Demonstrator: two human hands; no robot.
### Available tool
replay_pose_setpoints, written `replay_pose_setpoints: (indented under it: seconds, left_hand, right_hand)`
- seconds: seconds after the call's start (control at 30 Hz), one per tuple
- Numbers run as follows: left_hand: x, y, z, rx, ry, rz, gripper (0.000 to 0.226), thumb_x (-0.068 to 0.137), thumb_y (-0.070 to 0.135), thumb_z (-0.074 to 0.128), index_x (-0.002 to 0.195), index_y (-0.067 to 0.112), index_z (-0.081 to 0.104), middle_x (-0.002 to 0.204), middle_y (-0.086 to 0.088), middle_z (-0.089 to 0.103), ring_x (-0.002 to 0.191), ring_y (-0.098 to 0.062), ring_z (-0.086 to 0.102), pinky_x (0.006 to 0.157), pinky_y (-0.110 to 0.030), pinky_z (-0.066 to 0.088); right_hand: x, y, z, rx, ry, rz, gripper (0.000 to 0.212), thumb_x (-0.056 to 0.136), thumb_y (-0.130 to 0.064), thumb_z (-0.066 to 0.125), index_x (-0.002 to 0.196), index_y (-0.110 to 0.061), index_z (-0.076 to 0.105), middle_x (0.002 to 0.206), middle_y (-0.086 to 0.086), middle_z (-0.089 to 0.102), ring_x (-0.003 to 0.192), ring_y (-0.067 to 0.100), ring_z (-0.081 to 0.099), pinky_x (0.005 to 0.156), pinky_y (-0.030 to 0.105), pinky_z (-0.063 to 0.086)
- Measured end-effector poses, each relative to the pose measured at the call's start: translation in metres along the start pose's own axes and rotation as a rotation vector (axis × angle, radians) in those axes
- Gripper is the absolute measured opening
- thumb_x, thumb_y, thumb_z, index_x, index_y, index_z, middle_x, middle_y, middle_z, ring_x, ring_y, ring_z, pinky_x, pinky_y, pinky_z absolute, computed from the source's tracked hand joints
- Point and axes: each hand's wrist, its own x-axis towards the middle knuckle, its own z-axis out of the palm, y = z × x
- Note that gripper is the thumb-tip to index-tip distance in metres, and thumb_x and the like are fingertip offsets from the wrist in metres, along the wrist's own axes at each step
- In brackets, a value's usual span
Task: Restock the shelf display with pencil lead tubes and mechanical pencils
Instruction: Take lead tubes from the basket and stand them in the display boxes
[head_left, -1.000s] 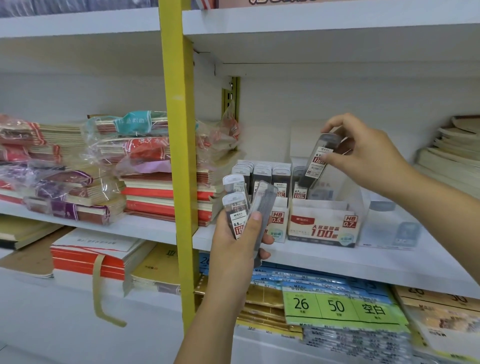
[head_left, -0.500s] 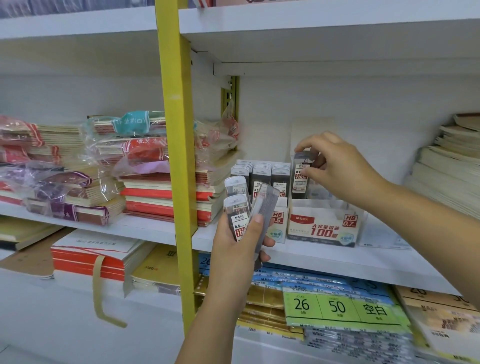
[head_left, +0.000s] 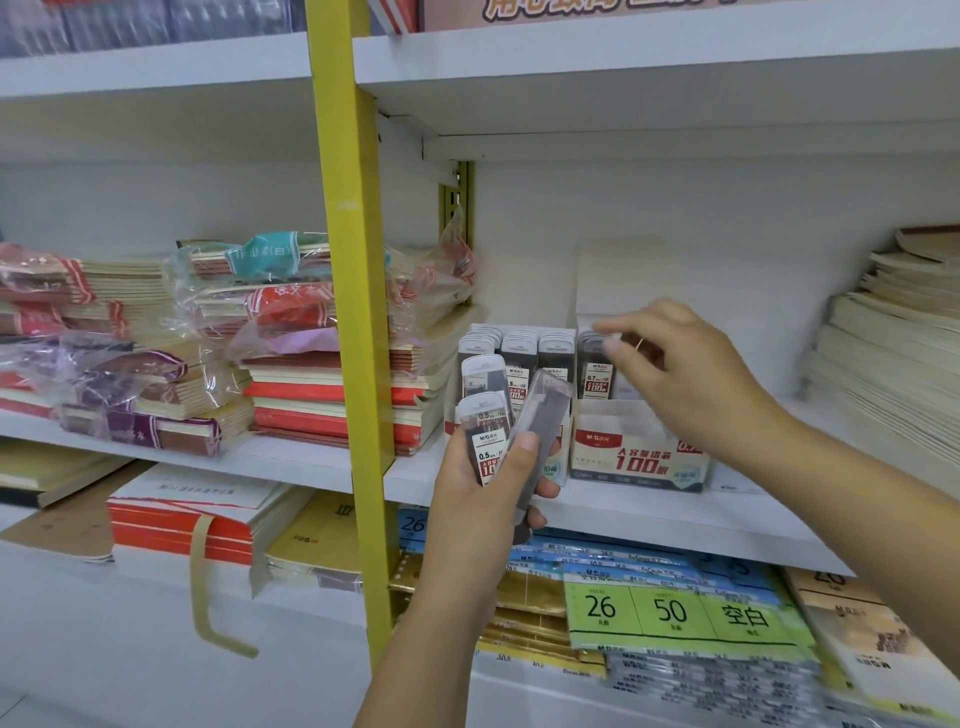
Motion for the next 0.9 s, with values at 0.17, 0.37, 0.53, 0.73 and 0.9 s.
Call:
replay_pose_setpoints:
  seconds: [0.17,0.37,0.53,0.73,0.9]
  left_hand:
    - [-0.007,0.002,0.007,0.021,-0.110,0.006,0.023,0.087,0.053,0.066,0.109,0.048,0.061,0.084,0.000,0.076,0.066,-0.014,0.064,0.053,-0.025,0.050]
    - [-0.015,0.005,0.006,-0.081,-0.190,-0.092,0.037,0.075,0.063,0.070,0.106,0.043,0.068,0.106,-0.001,0.076,0.076,-0.013,0.070,0.055,-0.025,0.052]
    - [-0.014,0.006,0.000,-0.150,-0.166,-0.119,0.039,0.062,0.049,0.086,0.097,0.038,0.072,0.091,-0.002,0.075,0.070,-0.012,0.065,0.055,-0.024,0.050]
    - [-0.011,0.002,0.000,-0.186,-0.103,-0.056,0.051,0.069,0.016,0.084,0.115,0.027,0.066,0.095,-0.004,0.074,0.063,-0.011,0.057,0.056,-0.024,0.049]
    - [-0.011,0.001,0.003,-0.158,-0.072,-0.048,0.039,0.086,0.004,0.075,0.117,0.025,0.063,0.096,-0.008,0.074,0.063,-0.012,0.058,0.056,-0.021,0.051]
  right_hand:
    - [-0.036,-0.024,0.012,0.607,-0.238,0.144,0.009,0.094,-0.025,0.060,0.101,-0.026,0.065,0.069,-0.004,0.069,0.054,0.010,0.062,0.048,0.019,0.047]
    - [-0.043,-0.009,-0.001,0.932,-0.198,0.218,0.012,0.083,-0.017,0.065,0.095,-0.016,0.067,0.079,0.009,0.072,0.063,0.023,0.069,0.057,0.023,0.055]
    - [-0.055,0.001,-0.003,1.064,-0.255,0.254,0.032,0.069,-0.034,0.073,0.089,-0.010,0.070,0.095,0.020,0.072,0.082,0.029,0.070,0.071,0.026,0.057]
    - [-0.070,0.003,0.000,0.875,-0.295,0.271,0.032,0.079,0.008,0.070,0.102,-0.013,0.069,0.109,-0.003,0.073,0.105,0.009,0.067,0.087,0.018,0.053]
    - [-0.074,-0.006,0.003,0.757,-0.336,0.282,0.037,0.079,0.007,0.071,0.101,-0.023,0.068,0.104,-0.006,0.072,0.096,0.007,0.069,0.080,0.026,0.057]
